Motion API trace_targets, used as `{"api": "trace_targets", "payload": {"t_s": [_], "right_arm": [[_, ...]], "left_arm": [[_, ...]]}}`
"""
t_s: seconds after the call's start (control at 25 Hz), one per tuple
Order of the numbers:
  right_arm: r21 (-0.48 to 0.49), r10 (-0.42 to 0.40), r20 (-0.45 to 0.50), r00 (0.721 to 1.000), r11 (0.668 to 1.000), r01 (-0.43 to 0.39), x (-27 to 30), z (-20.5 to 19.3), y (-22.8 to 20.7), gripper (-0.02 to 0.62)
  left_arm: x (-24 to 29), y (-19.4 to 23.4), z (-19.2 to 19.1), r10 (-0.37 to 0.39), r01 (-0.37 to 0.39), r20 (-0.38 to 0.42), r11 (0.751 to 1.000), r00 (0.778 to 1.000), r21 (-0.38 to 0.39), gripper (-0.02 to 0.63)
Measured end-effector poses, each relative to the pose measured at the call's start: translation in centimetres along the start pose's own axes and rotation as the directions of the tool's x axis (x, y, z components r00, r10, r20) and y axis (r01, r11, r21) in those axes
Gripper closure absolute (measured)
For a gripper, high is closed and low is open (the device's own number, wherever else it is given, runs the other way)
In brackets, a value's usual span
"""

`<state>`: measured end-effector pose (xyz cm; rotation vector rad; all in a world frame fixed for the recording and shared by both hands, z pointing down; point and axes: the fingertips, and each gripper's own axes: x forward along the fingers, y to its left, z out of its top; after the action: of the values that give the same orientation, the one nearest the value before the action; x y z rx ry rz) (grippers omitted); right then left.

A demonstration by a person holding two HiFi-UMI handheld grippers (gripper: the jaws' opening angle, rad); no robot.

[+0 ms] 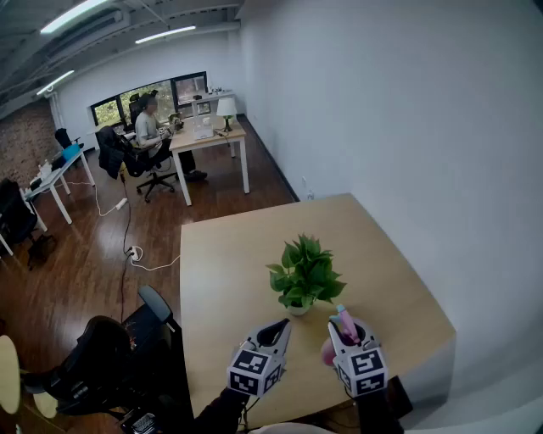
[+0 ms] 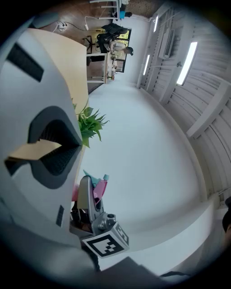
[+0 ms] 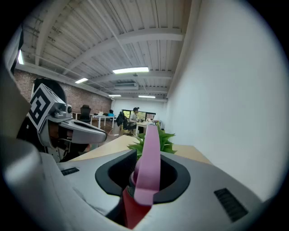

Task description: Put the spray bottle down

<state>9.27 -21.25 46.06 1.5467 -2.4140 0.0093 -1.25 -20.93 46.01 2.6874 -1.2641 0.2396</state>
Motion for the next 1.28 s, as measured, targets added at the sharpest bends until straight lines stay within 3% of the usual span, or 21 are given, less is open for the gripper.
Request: {"api": "trace_targets", "payload": {"t_s": [0.52,1.28], "right_arm": [[-0.037,0.003,-0.038,0.999,0.999,-0.004,2.2,-2.2,0.3,0.523],[-0.106,-0.137,-0.014,0.990,0.985,0.135,8.7,-7.6,-1.8,0.523]], "left_arm": [[0.5,0.5,-0.7,0.004,-0.005,-0.011,1.000,1.000,-0.003,0.591],[0.8,0.1,-2.0,-0.003,0.002,-0.041,1.000,0.999,-0.008,0.591]]}}
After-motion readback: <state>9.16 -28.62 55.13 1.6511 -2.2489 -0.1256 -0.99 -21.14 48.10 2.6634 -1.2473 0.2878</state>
